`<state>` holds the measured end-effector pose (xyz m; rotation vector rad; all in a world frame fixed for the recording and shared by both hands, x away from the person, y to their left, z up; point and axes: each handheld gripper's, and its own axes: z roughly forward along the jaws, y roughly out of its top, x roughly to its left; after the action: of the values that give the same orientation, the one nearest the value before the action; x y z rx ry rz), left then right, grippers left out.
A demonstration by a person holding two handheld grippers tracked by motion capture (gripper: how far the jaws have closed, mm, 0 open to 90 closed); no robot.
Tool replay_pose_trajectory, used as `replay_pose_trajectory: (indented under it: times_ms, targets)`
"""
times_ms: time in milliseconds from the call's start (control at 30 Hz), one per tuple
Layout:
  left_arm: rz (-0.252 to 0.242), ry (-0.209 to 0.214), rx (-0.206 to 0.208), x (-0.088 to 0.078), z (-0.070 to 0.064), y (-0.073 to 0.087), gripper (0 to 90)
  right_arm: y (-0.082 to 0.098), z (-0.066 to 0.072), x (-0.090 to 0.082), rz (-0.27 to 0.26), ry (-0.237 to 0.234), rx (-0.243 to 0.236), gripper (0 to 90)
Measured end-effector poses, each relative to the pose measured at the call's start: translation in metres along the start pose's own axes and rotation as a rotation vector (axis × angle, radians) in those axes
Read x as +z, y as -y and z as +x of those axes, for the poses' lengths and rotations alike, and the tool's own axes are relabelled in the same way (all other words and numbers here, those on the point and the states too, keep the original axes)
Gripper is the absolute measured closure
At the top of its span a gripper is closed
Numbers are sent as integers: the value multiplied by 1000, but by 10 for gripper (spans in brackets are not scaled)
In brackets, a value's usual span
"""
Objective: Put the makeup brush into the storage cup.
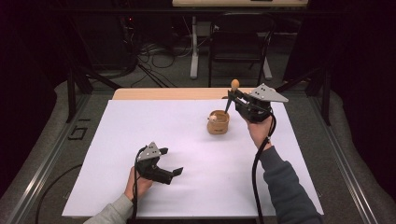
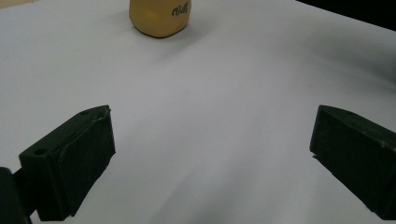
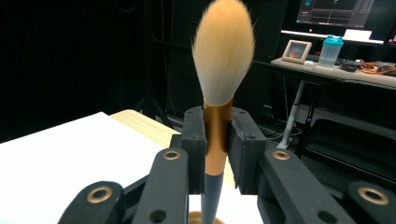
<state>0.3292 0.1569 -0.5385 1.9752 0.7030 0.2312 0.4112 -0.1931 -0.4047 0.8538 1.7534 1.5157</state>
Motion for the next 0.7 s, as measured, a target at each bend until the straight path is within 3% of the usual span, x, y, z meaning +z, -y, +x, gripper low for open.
replay_pose_trajectory:
  times_ms: [700]
  targets:
    - [1,-2,3,-2,0,0,0,14,-3,26,49,-17,2,780]
